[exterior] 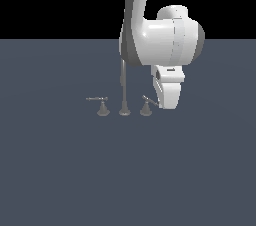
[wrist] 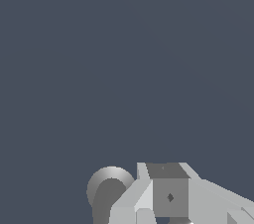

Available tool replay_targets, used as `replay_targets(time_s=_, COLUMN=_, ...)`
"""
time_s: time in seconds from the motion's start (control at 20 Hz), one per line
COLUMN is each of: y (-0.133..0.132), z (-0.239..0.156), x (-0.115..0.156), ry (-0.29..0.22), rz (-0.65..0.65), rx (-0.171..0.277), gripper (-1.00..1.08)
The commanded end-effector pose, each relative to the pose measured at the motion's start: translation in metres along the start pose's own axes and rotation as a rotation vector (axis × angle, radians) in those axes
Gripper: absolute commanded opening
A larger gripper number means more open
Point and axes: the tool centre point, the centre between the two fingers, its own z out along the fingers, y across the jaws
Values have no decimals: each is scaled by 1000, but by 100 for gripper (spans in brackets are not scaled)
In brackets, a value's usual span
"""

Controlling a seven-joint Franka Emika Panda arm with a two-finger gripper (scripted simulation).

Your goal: Turn on the faucet by rotating a designated handle.

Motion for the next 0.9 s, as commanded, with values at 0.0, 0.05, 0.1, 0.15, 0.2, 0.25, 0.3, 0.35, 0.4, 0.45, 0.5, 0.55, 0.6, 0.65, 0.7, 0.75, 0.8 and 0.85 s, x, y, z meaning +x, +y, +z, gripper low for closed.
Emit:
replay_targets(time_s=0.0, y=10, z=5, x=-23, ry=-9, rz=-20, rx=-15, gripper=-100)
replay_targets(time_s=0.05, y=12, z=5, x=-28, ry=-10, rz=-21, rx=-16, gripper=-100)
replay_targets(time_s=0.1, y=15, z=5, x=-33, ry=-11, rz=-23, rx=-17, gripper=-100)
replay_targets(time_s=0.15, y=17, z=5, x=-38, ry=-12, rz=-25, rx=-18, gripper=-100)
replay_targets(time_s=0.2, y=20, z=5, x=-43, ry=-13, rz=-27, rx=-19, gripper=-100)
replay_targets(time_s=0.25, y=20, z=5, x=-43, ry=-13, rz=-27, rx=-19, gripper=-100)
replay_targets(time_s=0.3, y=15, z=2, x=-14, ry=5, rz=10, rx=-10, gripper=-100)
replay_targets(time_s=0.35, y=14, z=2, x=-21, ry=3, rz=6, rx=-11, gripper=-100)
replay_targets(time_s=0.4, y=13, z=3, x=-29, ry=1, rz=2, rx=-12, gripper=-100)
replay_targets(time_s=0.45, y=12, z=3, x=-37, ry=0, rz=-2, rx=-13, gripper=-100)
replay_targets(time_s=0.5, y=11, z=4, x=-44, ry=-2, rz=-6, rx=-14, gripper=-100)
replay_targets(time_s=0.55, y=10, z=4, x=-52, ry=-4, rz=-10, rx=-15, gripper=-100)
replay_targets(time_s=0.6, y=9, z=4, x=-59, ry=-6, rz=-13, rx=-16, gripper=-100)
replay_targets(time_s=0.65, y=8, z=4, x=-66, ry=-8, rz=-17, rx=-17, gripper=-100)
replay_targets(time_s=0.7, y=7, z=5, x=-74, ry=-10, rz=-21, rx=-18, gripper=-100)
replay_targets(time_s=0.75, y=6, z=5, x=-81, ry=-12, rz=-25, rx=-19, gripper=-100)
replay_targets(time_s=0.8, y=5, z=5, x=-87, ry=-13, rz=-27, rx=-20, gripper=-100)
replay_targets(time_s=0.85, y=5, z=5, x=-87, ry=-13, rz=-27, rx=-20, gripper=-100)
